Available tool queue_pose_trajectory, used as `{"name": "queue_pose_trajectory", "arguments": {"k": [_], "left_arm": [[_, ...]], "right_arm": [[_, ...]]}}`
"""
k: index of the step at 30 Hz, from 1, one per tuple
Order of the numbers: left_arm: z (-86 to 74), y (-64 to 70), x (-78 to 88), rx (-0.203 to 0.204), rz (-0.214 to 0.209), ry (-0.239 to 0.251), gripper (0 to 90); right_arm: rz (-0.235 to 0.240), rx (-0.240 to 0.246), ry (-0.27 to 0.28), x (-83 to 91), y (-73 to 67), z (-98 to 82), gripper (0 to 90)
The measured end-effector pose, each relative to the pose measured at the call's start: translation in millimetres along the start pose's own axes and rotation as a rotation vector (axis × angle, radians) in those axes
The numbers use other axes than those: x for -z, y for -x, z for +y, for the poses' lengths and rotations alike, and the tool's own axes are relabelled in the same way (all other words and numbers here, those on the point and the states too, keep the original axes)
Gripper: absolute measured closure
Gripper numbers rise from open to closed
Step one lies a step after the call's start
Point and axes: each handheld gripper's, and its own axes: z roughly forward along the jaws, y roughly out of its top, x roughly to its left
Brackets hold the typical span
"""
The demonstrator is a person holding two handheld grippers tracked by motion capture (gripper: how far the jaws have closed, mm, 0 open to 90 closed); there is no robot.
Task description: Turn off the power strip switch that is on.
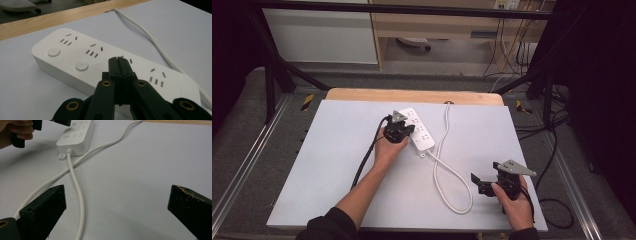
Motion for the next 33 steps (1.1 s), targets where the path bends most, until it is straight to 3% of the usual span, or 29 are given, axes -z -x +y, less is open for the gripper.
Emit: {"name": "queue_pose_trajectory", "arguments": {"k": [26,33], "left_arm": [[-2.3,-2.0,-4.1,0.002,0.002,-0.012,90.0],[-2.4,-0.7,-5.2,-0.019,0.017,-0.017,90.0]], "right_arm": [[0.001,-0.005,-0.003,0.1,0.6,-0.2,2.7],[0.002,-0.005,-0.003,0.3,0.7,-0.3,2.7]]}}
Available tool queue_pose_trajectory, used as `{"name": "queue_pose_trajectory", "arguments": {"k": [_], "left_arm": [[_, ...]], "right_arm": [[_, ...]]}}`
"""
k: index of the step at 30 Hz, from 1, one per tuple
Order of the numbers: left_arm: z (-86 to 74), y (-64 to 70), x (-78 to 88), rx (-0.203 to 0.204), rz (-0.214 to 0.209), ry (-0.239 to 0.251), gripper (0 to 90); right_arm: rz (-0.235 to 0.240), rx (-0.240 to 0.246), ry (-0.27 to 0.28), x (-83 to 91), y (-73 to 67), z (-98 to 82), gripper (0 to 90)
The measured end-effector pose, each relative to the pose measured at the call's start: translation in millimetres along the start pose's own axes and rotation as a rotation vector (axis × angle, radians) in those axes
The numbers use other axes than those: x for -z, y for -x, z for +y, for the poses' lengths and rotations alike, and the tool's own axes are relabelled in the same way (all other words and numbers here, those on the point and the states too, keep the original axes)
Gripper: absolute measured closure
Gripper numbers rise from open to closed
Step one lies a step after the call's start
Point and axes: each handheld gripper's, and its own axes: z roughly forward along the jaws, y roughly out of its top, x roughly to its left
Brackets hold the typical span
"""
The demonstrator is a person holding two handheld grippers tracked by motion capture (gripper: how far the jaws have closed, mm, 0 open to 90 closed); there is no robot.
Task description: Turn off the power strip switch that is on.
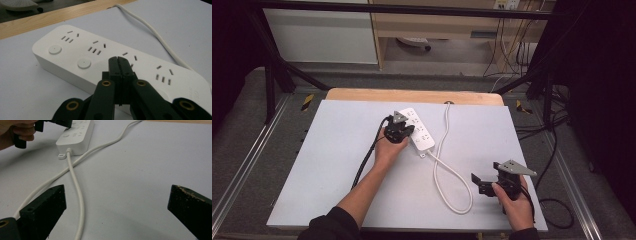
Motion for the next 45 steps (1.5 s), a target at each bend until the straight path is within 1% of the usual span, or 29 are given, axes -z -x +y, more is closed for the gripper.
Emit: {"name": "queue_pose_trajectory", "arguments": {"k": [2,5,8,14,17,21,23,28,30,32,33,35,39,43,45], "left_arm": [[-0.1,0.0,-0.1,0.001,0.001,-0.001,90.0],[-0.4,0.1,-0.3,-0.009,0.009,-0.008,90.0],[-0.7,0.4,-0.8,-0.006,0.009,-0.007,90.0],[-0.7,0.7,-0.8,-0.013,0.012,-0.013,90.0],[-0.2,1.2,-0.9,-0.019,0.014,-0.016,90.0],[1.1,4.9,-2.3,-0.038,-0.004,-0.019,90.0],[1.7,6.8,-3.1,-0.043,0.006,-0.022,90.0],[1.6,6.9,-3.2,-0.043,0.007,-0.021,90.0],[1.7,6.5,-3.0,-0.036,0.011,-0.02,90.0],[1.6,5.3,-2.5,-0.032,0.025,-0.023,90.0],[1.4,4.5,-2.5,-0.026,0.019,-0.021,90.0],[1.6,3.9,-2.5,-0.035,0.015,-0.023,90.0],[1.6,2.0,-2.3,-0.029,0.005,-0.024,90.0],[1.8,3.8,-2.5,-0.042,0.013,-0.025,90.0],[1.6,3.7,-2.4,-0.039,0.012,-0.025,90.0]], "right_arm": [[0.002,0.0,-0.001,0.3,-0.1,0.1,2.6],[0.001,0.0,-0.002,0.5,-0.1,0.1,2.7],[0.001,0.0,-0.002,0.5,-0.1,0.1,2.7],[-0.001,0.002,-0.003,0.3,-0.3,-0.1,2.7],[0.0,0.004,-0.005,0.2,-0.5,-0.1,2.7],[0.001,0.003,-0.005,0.3,-0.5,-0.1,2.6],[0.001,0.002,-0.007,0.1,-0.5,-0.4,2.6],[0.002,0.005,-0.007,-0.5,-0.8,-0.6,2.6],[0.002,0.006,-0.007,-0.4,-0.8,-0.7,2.6],[0.003,0.005,-0.01,-0.7,-0.7,-0.8,2.6],[0.003,0.005,-0.01,-0.7,-0.7,-0.8,2.6],[0.003,0.007,-0.008,-0.6,-0.9,-0.7,2.6],[0.004,0.008,-0.012,-1.1,-0.8,-0.8,2.6],[0.004,0.008,-0.015,-1.0,-1.3,-0.8,2.6],[0.003,0.008,-0.014,-0.9,-1.1,-0.8,2.6]]}}
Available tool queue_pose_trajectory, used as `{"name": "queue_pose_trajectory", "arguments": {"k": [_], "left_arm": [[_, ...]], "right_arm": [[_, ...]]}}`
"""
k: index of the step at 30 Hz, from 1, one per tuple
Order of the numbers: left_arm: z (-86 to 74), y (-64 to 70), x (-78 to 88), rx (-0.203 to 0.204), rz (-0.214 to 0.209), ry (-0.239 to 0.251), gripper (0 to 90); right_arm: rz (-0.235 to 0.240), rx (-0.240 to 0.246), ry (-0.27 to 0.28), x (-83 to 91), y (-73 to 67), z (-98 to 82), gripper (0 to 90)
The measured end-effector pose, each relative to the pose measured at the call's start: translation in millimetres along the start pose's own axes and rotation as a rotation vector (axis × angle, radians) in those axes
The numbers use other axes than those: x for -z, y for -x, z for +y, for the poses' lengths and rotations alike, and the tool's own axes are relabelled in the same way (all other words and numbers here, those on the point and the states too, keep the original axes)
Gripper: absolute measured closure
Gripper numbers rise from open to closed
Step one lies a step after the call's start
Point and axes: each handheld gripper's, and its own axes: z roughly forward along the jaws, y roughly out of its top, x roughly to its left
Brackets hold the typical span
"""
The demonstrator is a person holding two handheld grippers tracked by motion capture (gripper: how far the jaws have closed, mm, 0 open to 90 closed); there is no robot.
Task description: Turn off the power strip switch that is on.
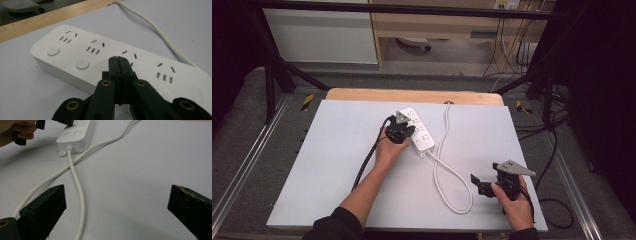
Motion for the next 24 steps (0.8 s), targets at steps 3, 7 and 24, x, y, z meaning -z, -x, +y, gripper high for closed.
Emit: {"name": "queue_pose_trajectory", "arguments": {"k": [3,7,24], "left_arm": [[0.2,-0.5,0.1,0.009,0.001,-0.002,90.0],[0.1,-0.8,-0.1,0.028,-0.002,-0.001,90.0],[-1.6,7.3,-1.2,0.039,0.019,0.012,90.0]], "right_arm": [[-0.002,0.0,0.001,-0.2,0.3,-0.2,2.7],[-0.003,0.0,0.001,-0.2,0.3,-0.3,2.6],[-0.004,-0.006,-0.002,0.7,0.6,-0.7,2.6]]}}
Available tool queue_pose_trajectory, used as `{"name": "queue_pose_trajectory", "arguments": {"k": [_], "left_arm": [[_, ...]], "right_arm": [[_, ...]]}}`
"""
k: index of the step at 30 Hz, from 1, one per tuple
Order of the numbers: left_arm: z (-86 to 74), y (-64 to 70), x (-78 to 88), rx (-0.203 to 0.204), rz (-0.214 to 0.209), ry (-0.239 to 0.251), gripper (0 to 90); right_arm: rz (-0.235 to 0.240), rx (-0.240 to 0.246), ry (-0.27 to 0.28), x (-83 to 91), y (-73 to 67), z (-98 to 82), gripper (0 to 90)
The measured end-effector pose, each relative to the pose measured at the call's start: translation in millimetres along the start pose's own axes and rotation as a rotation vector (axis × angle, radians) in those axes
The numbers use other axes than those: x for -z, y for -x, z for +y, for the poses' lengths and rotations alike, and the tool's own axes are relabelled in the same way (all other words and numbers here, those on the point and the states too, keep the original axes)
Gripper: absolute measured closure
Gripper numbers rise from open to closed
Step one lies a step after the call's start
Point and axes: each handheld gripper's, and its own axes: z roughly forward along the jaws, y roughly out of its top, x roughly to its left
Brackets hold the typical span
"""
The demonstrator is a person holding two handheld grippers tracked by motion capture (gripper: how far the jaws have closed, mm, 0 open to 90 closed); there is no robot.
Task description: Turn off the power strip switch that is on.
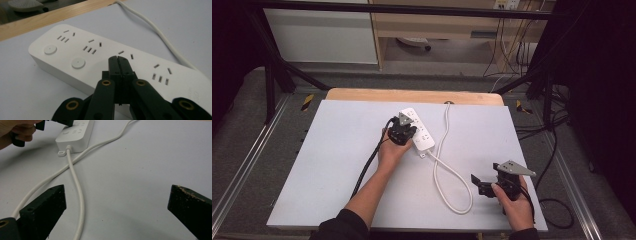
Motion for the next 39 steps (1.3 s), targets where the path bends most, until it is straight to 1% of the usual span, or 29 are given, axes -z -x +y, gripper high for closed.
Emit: {"name": "queue_pose_trajectory", "arguments": {"k": [1,2,3,4,5,6,8,10,12,17,19,23,26,28,31,33,35,37,39], "left_arm": [[-1.3,-2.8,0.2,0.021,-0.015,0.009,90.0],[-1.4,-3.4,0.4,0.018,-0.017,0.009,90.0],[-0.8,-3.7,1.2,0.006,-0.003,0.003,90.0],[-0.9,-5.9,1.9,0.015,0.0,0.001,90.0],[-1.4,-9.3,2.5,0.038,-0.007,0.002,90.0],[-1.6,-10.4,2.7,0.045,-0.016,0.003,90.0],[-0.8,-5.0,2.2,-0.002,0.015,-0.002,90.0],[-1.3,-6.6,2.2,0.014,0.005,0.001,90.0],[-1.1,-5.8,2.3,0.004,0.011,-0.001,90.0],[-0.9,-4.7,1.9,-0.002,0.016,-0.001,90.0],[-1.0,-3.4,1.7,-0.009,0.017,-0.009,90.0],[-1.2,-0.6,1.3,-0.024,0.031,-0.009,90.0],[-1.0,-3.1,1.9,-0.003,0.025,-0.006,90.0],[-0.3,-0.8,1.7,-0.006,0.037,-0.009,90.0],[-0.1,-2.2,2.3,0.007,0.029,-0.012,90.0],[-0.3,-1.9,2.2,0.0,0.032,-0.01,90.0],[-0.5,-2.5,2.1,0.009,0.026,-0.008,90.0],[-0.2,-2.0,2.1,0.001,0.032,-0.01,90.0],[-0.3,-2.1,2.2,0.002,0.031,-0.01,90.0]], "right_arm": [[0.0,-0.001,0.0,0.3,0.1,-0.2,2.5],[0.0,0.001,0.001,0.5,0.2,-0.3,2.5],[-0.002,0.003,0.001,0.7,0.5,-0.5,2.5],[-0.001,0.002,0.0,0.7,0.5,-0.7,2.5],[-0.001,0.001,-0.002,0.4,0.6,-0.8,2.5],[-0.001,0.001,-0.003,0.1,0.7,-0.8,2.5],[0.0,0.001,-0.002,-0.2,0.5,-0.6,2.5],[0.0,0.002,-0.002,-0.6,0.3,-0.4,2.5],[-0.001,0.001,-0.005,-1.0,0.2,-0.5,2.5],[-0.002,0.004,-0.005,-0.8,0.5,-0.8,2.5],[-0.003,0.001,-0.006,-0.5,0.6,-0.9,2.5],[-0.004,0.002,-0.007,-0.6,0.6,-1.1,2.5],[-0.005,0.002,-0.005,-0.2,0.8,-1.1,2.5],[-0.005,-0.002,-0.006,-0.4,1.2,-1.1,2.5],[-0.005,-0.003,-0.004,-0.5,1.6,-0.9,2.5],[-0.004,-0.001,-0.005,-0.8,1.2,-0.8,2.5],[-0.003,0.0,-0.006,-0.8,0.8,-0.7,2.5],[-0.003,0.0,-0.005,-0.7,0.7,-0.6,2.5],[-0.005,-0.001,-0.003,-0.6,1.1,-0.6,2.5]]}}
